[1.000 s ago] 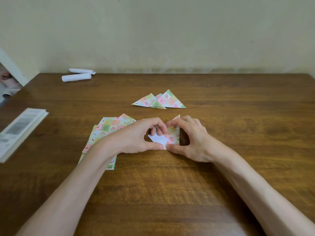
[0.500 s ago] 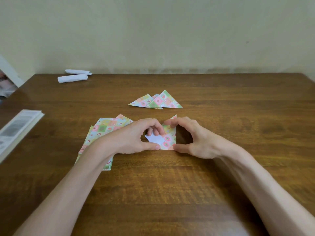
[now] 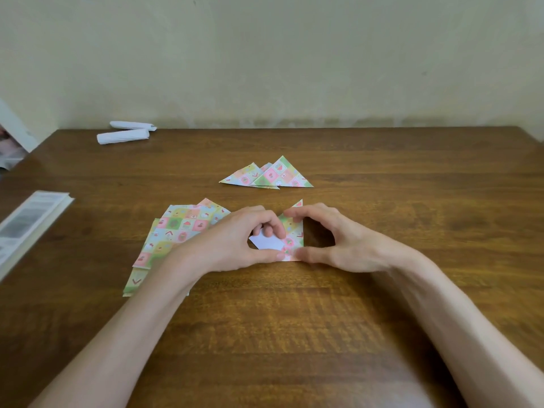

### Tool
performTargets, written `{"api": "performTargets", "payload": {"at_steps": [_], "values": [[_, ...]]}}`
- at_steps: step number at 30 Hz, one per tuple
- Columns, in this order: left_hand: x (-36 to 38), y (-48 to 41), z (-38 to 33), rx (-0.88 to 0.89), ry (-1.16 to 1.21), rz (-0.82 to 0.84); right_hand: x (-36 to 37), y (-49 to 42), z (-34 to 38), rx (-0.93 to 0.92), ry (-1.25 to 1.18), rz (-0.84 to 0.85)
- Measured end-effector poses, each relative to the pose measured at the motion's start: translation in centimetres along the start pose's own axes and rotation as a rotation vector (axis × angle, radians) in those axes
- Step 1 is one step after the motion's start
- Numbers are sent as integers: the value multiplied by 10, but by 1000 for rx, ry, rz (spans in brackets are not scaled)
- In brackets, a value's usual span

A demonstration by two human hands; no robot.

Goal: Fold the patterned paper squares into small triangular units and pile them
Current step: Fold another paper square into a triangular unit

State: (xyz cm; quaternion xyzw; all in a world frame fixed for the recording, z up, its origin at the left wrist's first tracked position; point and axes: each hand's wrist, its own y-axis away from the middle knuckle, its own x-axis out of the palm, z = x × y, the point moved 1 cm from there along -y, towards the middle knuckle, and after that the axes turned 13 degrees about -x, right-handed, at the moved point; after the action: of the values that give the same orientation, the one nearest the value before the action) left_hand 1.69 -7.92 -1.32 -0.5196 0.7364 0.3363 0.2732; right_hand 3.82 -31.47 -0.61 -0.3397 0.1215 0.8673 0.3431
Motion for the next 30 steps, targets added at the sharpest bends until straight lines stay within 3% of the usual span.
{"api": "performTargets", "payload": {"at_steps": [5,10,15,19,30], "values": [[-5,3,-2,-22,-38,30,3,0,-1,-37,52,1],[-8,7,-5,-14,-191,-83,2,-1,-3,-27,51,-1],[-6,9,-4,-7,-257,-169,6,-1,-9,-113,3,-234],[4,9,-5,47,-231,-223,12,-1,-6,-164,248,-367],[3,8,-4,96,-149,-204,20,-2,-5,-113,295,-323]]}}
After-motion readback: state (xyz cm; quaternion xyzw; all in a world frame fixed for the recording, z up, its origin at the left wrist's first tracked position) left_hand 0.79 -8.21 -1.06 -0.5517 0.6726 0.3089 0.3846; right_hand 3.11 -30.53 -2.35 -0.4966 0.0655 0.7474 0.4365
